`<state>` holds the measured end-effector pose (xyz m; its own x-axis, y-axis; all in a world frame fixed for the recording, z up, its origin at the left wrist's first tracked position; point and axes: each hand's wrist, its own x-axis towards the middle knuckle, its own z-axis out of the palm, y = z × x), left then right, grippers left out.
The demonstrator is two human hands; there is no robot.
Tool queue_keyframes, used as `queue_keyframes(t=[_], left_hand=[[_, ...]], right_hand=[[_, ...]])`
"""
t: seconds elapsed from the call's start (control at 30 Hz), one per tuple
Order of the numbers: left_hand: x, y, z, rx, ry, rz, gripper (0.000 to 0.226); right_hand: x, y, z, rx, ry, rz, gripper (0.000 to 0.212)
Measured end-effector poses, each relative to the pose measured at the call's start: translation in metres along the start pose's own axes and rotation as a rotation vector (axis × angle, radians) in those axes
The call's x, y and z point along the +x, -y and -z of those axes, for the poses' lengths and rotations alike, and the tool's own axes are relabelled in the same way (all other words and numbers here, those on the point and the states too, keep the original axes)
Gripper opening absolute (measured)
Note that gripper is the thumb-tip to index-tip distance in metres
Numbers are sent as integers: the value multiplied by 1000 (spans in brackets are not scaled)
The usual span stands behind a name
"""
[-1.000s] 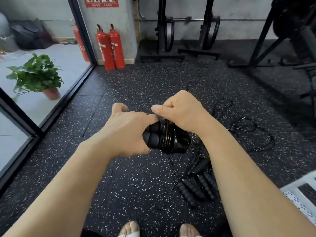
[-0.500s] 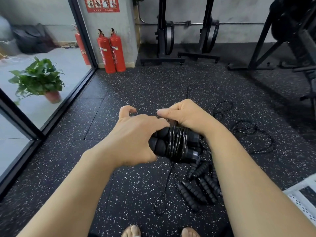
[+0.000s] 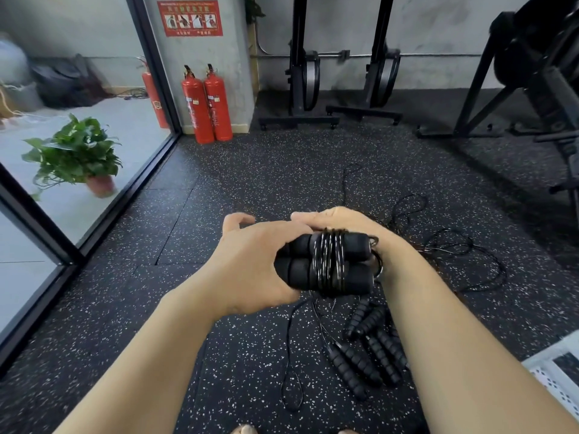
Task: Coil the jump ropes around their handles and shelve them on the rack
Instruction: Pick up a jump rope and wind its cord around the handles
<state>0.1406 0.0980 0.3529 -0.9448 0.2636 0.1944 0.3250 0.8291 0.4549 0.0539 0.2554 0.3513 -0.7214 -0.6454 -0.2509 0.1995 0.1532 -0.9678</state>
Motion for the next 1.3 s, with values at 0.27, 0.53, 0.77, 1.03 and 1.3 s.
queue_keyframes(t=[0.27,0.53,0.77,1.03,1.3], left_hand=[[10,24,1,-274,-276,463,31],[10,50,7,-115,-304,757,29],[2,66,14,43,-308,888,25],[8,50,9,263,-263,771,15],[12,18,0,542,27,357,24]], right_hand=[[17,-29,-23,-238,-384,-40,41],[19,-22,-53,-606,-328,111,42],[6,-2,-66,-836,-425,274,48],[-6,22,-64,-821,-526,455,47],[2,19,-33,-826,-417,410,48]])
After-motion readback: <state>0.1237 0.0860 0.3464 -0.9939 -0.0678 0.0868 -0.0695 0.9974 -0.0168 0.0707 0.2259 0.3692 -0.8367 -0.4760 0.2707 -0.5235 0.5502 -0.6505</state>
